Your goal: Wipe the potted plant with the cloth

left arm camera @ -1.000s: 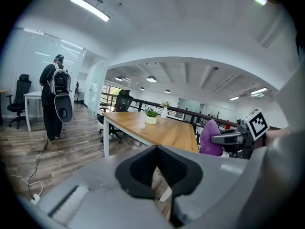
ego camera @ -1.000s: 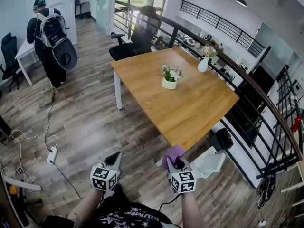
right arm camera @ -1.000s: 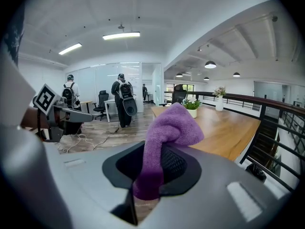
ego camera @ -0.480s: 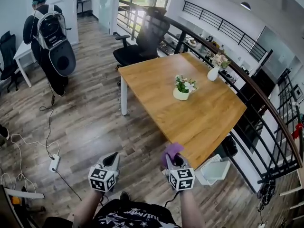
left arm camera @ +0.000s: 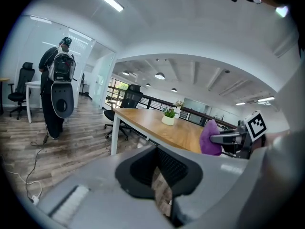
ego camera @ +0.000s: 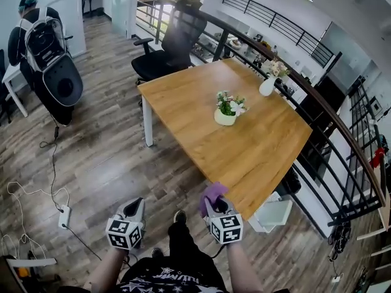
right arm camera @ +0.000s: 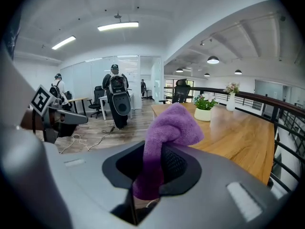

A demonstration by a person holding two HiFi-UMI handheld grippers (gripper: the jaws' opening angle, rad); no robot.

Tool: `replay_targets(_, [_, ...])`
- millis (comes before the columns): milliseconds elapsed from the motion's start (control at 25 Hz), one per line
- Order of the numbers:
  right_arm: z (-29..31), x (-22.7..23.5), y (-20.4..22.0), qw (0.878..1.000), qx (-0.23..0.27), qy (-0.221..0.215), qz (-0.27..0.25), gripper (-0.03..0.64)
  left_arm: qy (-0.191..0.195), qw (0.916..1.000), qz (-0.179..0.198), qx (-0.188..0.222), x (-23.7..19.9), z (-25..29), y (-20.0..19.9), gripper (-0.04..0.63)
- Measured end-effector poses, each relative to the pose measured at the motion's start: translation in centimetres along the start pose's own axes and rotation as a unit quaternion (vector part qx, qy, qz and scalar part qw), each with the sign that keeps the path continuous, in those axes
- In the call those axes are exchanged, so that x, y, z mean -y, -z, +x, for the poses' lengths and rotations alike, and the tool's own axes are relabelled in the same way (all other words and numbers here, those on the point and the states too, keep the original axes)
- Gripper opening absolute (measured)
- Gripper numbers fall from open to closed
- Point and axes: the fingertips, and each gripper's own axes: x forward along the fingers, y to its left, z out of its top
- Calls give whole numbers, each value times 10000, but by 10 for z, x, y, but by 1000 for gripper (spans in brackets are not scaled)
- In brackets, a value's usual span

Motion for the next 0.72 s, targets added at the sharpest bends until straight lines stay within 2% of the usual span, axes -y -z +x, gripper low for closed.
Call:
replay_targets(200, [48, 30, -29, 9998, 143, -110, -39, 87, -140, 9999, 73, 33, -13, 35, -22, 2])
replay_targets(360, [85, 74, -56, 9997, 249, -83, 20, 88, -135, 9998, 116, 92, -13, 84, -51, 2])
replay_targets(720, [125, 183, -92, 9989, 342, 134, 273, 89, 151, 9989, 429, 72, 25, 183, -104, 2])
